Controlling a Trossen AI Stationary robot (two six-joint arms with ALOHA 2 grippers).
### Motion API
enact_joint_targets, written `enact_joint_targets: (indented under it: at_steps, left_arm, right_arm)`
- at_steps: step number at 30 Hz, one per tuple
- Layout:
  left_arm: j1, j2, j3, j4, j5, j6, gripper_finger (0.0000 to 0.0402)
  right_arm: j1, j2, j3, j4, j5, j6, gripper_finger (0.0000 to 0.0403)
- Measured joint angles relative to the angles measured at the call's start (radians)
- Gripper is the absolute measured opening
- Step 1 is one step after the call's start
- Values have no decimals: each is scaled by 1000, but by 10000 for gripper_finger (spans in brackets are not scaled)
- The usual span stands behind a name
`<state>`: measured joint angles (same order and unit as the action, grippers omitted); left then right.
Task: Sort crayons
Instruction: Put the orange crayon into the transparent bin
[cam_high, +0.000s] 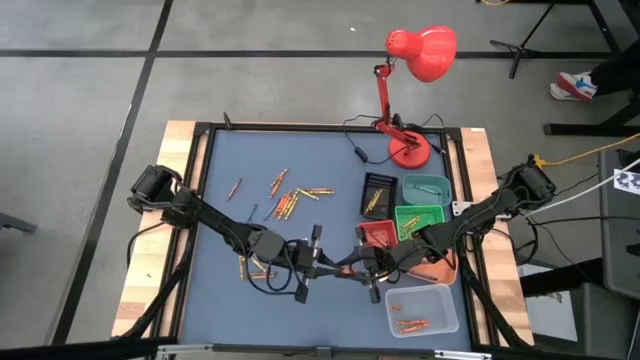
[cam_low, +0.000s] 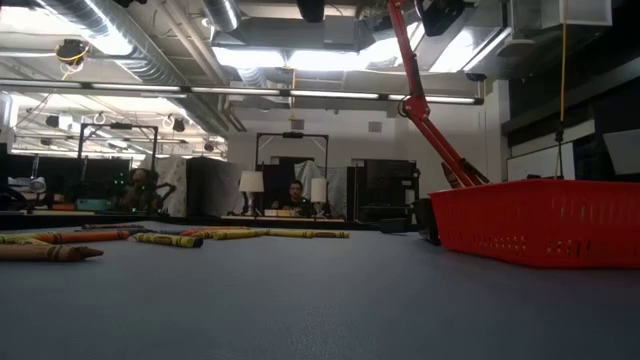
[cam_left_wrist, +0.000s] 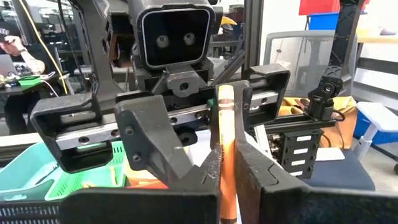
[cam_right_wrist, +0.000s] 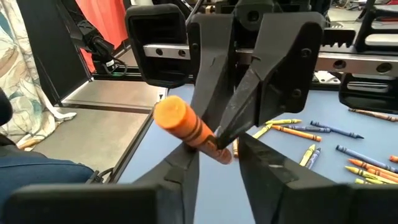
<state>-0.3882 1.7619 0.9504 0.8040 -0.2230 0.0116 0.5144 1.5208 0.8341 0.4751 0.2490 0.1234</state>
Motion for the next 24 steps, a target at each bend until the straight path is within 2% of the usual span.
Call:
enact_joint_targets:
  at_steps: [4, 8, 24]
  left_arm:
    - [0, 0, 0, -4, -2, 0, 8]
    - [0, 0, -1, -8, -28, 0, 8]
    - [10, 0, -1, -6, -29, 0, 8]
  right_arm:
    - [0, 0, 0, -1, 6, 0, 132]
    - [0, 0, 1, -3, 12, 4, 128]
    - [0, 0, 1, -8, 12, 2, 14]
